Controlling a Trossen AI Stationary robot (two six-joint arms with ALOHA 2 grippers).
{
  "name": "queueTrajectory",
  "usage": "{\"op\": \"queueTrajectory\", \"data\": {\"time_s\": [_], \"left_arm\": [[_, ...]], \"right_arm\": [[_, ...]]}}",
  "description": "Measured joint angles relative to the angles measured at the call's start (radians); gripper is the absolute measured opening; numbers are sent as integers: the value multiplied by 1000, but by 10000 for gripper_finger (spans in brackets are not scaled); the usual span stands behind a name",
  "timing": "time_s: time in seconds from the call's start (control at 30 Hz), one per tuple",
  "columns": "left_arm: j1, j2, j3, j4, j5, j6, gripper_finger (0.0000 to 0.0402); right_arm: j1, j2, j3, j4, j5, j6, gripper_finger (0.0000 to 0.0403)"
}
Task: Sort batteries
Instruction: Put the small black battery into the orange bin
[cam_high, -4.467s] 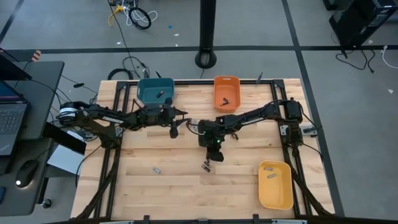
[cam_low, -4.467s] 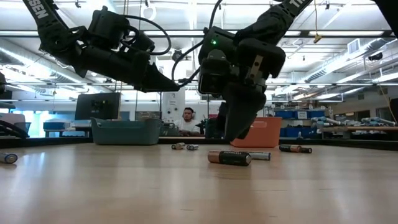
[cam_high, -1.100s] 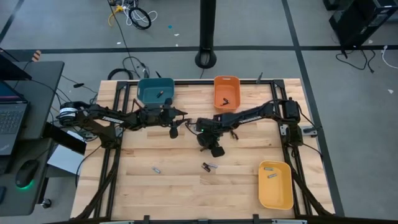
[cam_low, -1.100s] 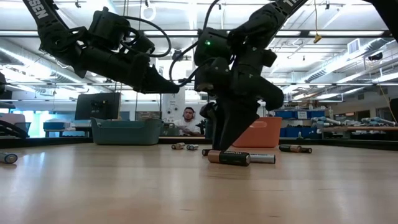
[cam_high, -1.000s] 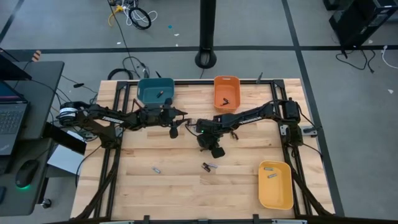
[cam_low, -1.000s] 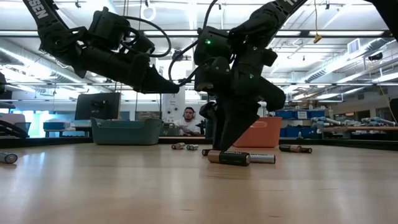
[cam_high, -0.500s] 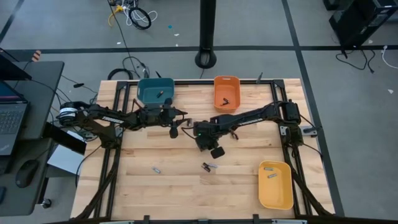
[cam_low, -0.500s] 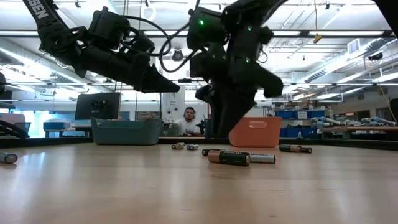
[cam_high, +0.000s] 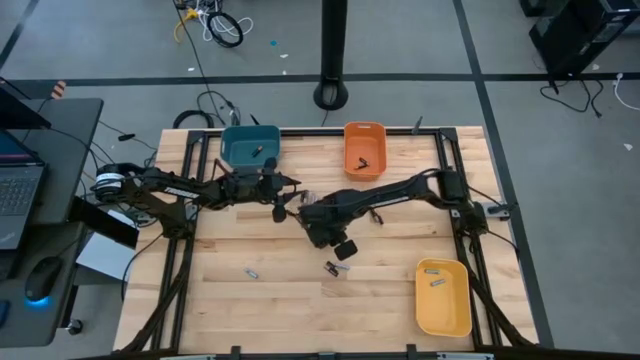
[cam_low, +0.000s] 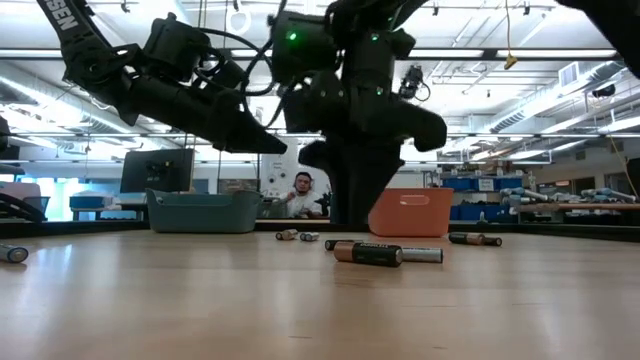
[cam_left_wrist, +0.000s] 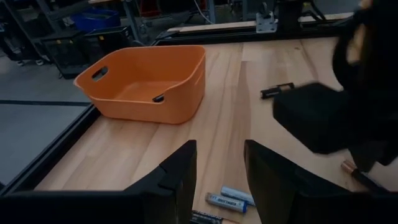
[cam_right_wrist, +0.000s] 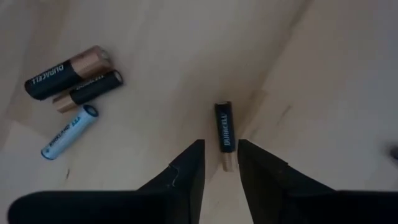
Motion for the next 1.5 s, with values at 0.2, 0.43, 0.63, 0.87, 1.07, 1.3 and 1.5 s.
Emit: {"op": "queueTrajectory", "data": {"time_s": [0.2,0.43,0.63,0.87,1.07,1.3,1.5], "left_arm": [[0,0,0,-10,-7,0,142],[0,0,0,-8,-7,11,142],[0,0,0,-14,-8,15,142],[0,0,0,-16,0,14,142],[0,-5,0,-21,3,14,142],[0,-55,0,-38,5,19,142],[0,-121,0,-55,5,20,142]], "right_arm": [[3,46,41,-34,0,-22,107],[-3,46,26,-4,13,-53,95],[-9,36,-44,76,7,-58,57],[-10,36,-73,98,8,-61,57],[-21,14,-77,95,11,-61,43],[-38,-54,-83,62,21,-40,42],[-39,-106,-82,26,48,-24,42]]}}
